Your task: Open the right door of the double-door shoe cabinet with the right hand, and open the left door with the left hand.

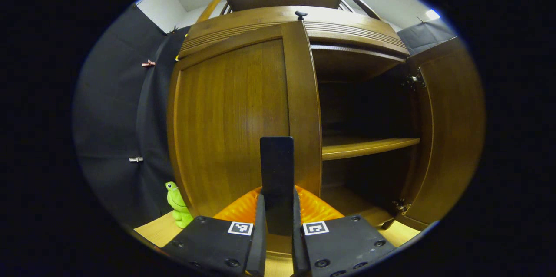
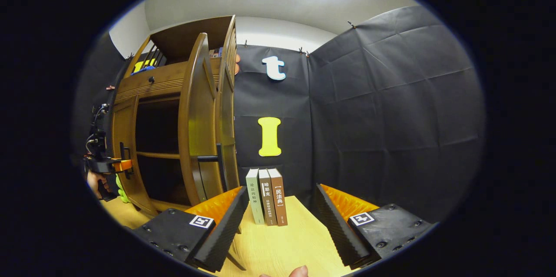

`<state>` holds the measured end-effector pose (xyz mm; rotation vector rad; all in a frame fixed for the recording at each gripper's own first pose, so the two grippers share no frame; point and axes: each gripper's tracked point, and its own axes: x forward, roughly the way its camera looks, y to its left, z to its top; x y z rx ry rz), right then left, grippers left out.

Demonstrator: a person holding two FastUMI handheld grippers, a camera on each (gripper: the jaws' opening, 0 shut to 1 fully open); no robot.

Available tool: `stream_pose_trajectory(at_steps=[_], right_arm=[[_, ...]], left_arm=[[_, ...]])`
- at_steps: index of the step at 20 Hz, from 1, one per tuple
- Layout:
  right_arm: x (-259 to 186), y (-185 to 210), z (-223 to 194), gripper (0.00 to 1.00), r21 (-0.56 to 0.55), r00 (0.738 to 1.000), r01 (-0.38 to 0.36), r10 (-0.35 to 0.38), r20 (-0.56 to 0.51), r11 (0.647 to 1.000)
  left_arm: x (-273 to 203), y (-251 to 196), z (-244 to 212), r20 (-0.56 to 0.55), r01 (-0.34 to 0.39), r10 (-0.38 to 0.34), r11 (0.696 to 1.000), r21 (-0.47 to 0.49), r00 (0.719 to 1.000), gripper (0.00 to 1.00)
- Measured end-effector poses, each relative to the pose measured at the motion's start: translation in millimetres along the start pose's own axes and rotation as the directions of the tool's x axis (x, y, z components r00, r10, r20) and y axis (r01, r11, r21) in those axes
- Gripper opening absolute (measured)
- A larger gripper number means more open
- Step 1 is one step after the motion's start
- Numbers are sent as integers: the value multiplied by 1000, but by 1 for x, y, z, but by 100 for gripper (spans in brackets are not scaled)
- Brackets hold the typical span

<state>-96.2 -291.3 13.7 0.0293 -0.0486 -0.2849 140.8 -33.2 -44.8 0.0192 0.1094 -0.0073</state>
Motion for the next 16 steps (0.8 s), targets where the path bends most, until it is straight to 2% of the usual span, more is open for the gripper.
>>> stream_pose_trajectory(at_steps=[5, 10, 14, 16], right_arm=[[-12, 8, 4, 97, -21, 1000, 14, -14, 1, 1000], [-35, 27, 16, 97, -20, 1000, -4, 4, 17, 1000], [-55, 50, 25, 97, 24, 999, -37, 36, 29, 999], [-62, 55, 25, 97, 43, 999, -28, 27, 27, 999]], left_arm=[[-41, 22, -1, -1, -11, 11, 1000, -6, 1000, 27], [-75, 49, -3, -4, -32, 32, 999, -13, 999, 24], [-95, 72, -5, -8, -54, 54, 998, -13, 998, 22], [-105, 85, -6, -7, -68, 68, 998, -13, 998, 22]])
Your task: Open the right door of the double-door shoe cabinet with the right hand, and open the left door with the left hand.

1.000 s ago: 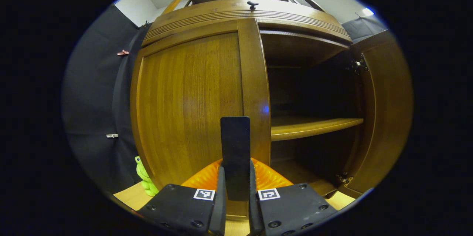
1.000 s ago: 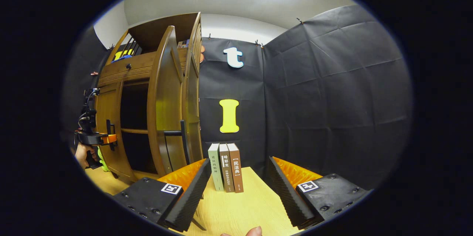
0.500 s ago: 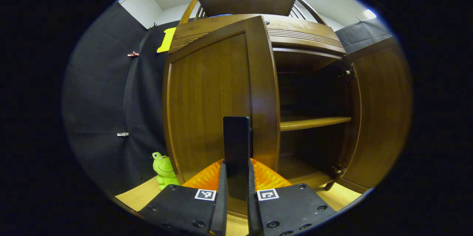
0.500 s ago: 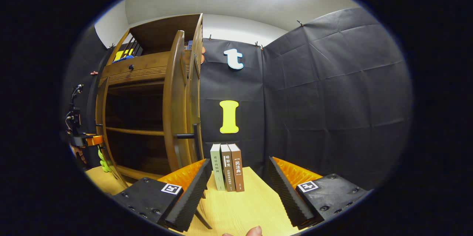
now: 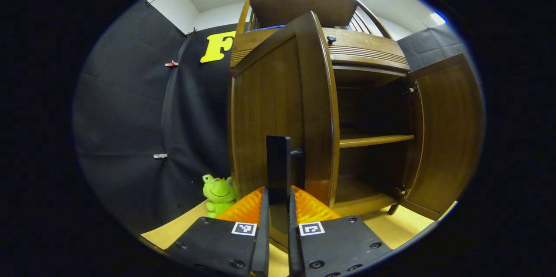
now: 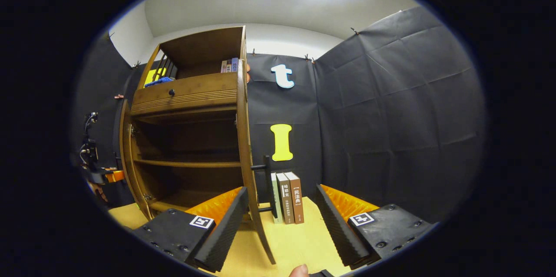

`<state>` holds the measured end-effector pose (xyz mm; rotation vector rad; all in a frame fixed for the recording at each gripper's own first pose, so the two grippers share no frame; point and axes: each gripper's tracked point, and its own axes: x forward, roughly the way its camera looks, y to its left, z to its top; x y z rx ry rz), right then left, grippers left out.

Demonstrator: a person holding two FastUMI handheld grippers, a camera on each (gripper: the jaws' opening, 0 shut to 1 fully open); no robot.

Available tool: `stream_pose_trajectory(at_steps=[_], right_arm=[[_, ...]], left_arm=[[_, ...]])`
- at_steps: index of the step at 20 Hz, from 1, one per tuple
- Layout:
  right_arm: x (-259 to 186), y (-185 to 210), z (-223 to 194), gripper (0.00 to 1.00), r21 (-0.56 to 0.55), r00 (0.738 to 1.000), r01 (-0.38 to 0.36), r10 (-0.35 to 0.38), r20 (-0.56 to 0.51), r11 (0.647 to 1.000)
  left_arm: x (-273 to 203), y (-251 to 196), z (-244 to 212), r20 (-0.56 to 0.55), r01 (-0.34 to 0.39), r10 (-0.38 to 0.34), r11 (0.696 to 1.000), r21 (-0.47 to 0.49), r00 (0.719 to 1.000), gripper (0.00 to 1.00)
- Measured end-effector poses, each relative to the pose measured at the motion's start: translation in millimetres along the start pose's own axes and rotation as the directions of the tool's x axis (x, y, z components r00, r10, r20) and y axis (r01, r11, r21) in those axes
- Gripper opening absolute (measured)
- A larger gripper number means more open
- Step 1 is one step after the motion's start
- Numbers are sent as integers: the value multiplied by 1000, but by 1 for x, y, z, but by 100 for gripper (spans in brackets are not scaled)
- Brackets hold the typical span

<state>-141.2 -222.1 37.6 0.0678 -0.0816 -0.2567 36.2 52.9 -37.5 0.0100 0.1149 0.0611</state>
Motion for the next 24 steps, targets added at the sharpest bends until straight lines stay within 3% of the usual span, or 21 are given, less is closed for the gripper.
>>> stream_pose_trajectory(at_steps=[10, 18, 24], right_arm=[[-17, 76, -25, 97, -53, 988, -144, 141, -59, 988], [-14, 110, -32, 97, -55, 980, -189, 185, -71, 980], [-9, 130, -38, 97, -72, 973, -219, 213, -83, 973]], left_arm=[[-22, 53, -5, -2, -36, 36, 999, -2, 999, 15], [-38, 84, -7, -1, -48, 48, 999, -13, 999, 10], [-46, 123, -10, -5, -99, 99, 995, -9, 995, 10]])
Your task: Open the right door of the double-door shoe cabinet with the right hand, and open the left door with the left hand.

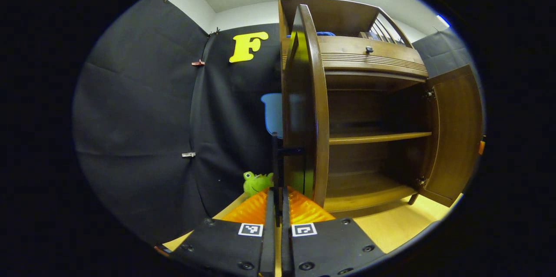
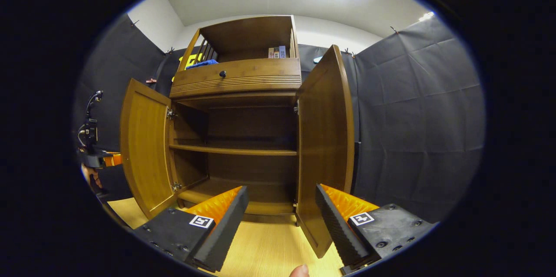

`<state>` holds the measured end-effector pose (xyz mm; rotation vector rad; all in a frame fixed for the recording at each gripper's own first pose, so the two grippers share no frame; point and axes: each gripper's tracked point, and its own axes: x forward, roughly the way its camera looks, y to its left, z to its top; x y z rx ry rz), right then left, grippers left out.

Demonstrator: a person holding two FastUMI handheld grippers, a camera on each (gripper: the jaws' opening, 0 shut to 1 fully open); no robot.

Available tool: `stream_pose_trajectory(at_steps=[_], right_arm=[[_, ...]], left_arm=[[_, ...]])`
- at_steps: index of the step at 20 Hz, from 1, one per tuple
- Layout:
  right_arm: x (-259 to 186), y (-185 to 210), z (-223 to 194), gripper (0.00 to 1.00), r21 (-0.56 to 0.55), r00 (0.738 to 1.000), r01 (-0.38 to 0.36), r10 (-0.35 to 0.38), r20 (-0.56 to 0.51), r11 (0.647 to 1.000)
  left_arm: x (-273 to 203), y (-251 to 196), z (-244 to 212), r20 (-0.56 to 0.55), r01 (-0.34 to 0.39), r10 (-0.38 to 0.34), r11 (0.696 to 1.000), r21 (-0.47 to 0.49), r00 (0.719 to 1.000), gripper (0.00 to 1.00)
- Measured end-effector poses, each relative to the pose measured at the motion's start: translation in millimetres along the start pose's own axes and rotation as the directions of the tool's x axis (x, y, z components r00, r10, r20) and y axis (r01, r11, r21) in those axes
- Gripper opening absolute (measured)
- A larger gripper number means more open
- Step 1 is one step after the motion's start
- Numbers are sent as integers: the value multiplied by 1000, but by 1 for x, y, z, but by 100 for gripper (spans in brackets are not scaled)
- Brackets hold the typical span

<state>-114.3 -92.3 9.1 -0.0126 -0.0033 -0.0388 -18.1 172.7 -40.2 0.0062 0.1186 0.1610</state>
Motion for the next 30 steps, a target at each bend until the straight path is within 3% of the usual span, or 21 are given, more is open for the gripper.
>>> stream_pose_trajectory(at_steps=[5, 10, 15, 17, 23, 26, 27, 30], right_arm=[[6, 1, -4, 98, -19, 1000, 9, -9, -4, 1000], [7, 5, -5, 97, -13, 1000, 4, -4, -6, 1000], [7, 9, -6, 97, -12, 1000, -12, 12, -6, 1000], [8, 9, -7, 97, -15, 1000, -16, 16, -4, 1000], [13, 10, -8, 97, 3, 1000, -28, 28, 0, 1000], [16, 13, -8, 97, -8, 999, -45, 45, 8, 999], [16, 13, -9, 93, -16, 999, -47, 47, 12, 999], [21, 14, -15, 97, -17, 999, -53, 53, 6, 998]], left_arm=[[-11, 30, -3, 11, -28, 28, 1000, -8, 1000, 10], [-17, 34, -5, 8, -38, 38, 999, 4, 999, 11], [-36, 35, 3, 37, -97, 96, 995, 34, 995, 10], [-49, 27, 8, 42, -98, 97, 995, 21, 994, 25], [-73, -14, 21, 74, -63, 62, 998, 19, 995, 91], [-76, -36, 17, 70, -59, 55, 996, 60, 996, 95], [-77, -47, 16, 69, -49, 44, 996, 73, 997, 95], [-76, -87, 18, 77, 25, -30, 998, 66, 997, 94]])
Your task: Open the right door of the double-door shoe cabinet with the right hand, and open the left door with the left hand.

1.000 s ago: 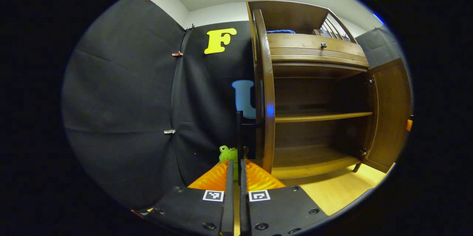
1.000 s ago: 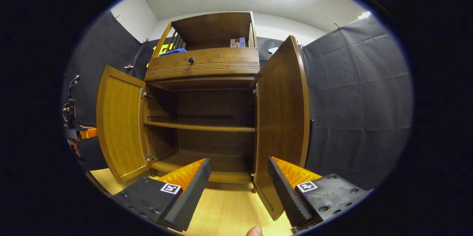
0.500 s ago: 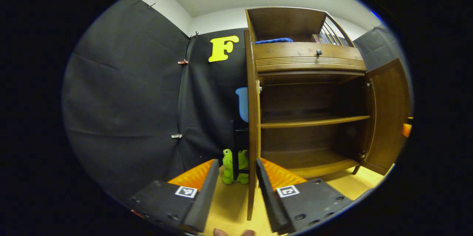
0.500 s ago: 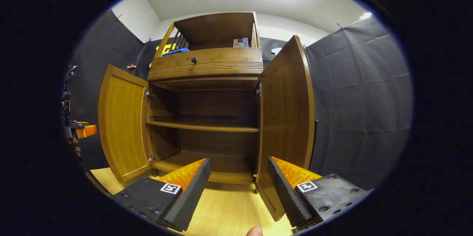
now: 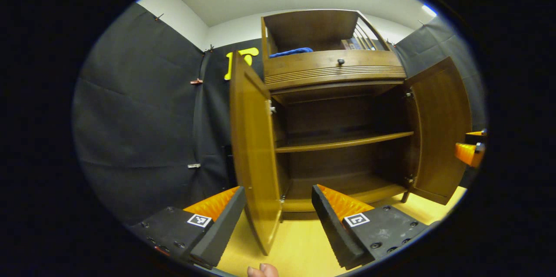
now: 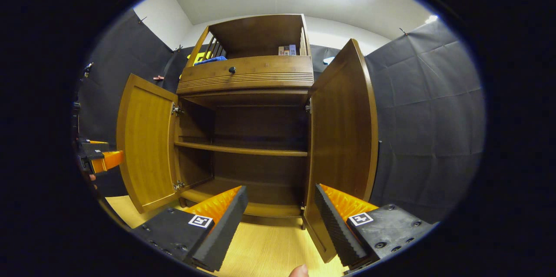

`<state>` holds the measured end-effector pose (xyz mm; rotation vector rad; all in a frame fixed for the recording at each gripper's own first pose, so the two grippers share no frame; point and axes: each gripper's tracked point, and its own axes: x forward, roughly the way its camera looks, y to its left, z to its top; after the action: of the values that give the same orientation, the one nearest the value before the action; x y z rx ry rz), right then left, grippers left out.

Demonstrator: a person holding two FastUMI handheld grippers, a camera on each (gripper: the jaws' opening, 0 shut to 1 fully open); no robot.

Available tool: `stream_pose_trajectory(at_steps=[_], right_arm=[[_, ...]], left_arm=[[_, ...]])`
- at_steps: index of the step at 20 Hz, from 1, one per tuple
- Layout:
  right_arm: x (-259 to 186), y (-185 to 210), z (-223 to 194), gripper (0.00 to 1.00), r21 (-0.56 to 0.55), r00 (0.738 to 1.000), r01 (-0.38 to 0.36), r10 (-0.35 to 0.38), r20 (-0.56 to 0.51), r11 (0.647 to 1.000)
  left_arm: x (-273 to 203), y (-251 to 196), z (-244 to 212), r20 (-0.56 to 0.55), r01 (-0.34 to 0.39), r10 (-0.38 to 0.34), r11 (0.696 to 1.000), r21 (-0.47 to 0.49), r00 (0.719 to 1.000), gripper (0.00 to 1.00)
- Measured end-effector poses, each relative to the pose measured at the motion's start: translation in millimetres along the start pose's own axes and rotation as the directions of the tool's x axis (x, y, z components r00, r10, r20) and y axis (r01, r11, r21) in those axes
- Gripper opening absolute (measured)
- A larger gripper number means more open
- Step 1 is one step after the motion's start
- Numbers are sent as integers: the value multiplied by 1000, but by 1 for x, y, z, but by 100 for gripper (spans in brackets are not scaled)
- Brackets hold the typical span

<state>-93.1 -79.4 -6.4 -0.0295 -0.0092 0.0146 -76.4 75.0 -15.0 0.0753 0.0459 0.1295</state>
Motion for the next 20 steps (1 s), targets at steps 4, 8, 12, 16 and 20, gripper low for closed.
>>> stream_pose_trajectory(at_steps=[4, 8, 12, 16, 20], right_arm=[[6, 1, -2, 98, 8, 1000, -8, 8, -4, 1000], [12, 5, 2, 98, 15, 1000, -22, 22, 9, 1000], [17, 9, 10, 97, 22, 999, -38, 37, 32, 999], [22, 16, 21, 97, 8, 997, -42, 41, 69, 999], [25, 25, 19, 98, -17, 996, -53, 54, 67, 998]], left_arm=[[2, -39, 11, 30, 58, -58, 998, -18, 998, 94], [5, -59, 17, 48, 81, -79, 996, -47, 996, 94], [6, -74, 23, 67, 94, -90, 994, -62, 994, 94], [5, -90, 27, 83, 115, -110, 992, -53, 990, 94], [7, -92, 26, 85, 107, -103, 993, -53, 991, 94]])
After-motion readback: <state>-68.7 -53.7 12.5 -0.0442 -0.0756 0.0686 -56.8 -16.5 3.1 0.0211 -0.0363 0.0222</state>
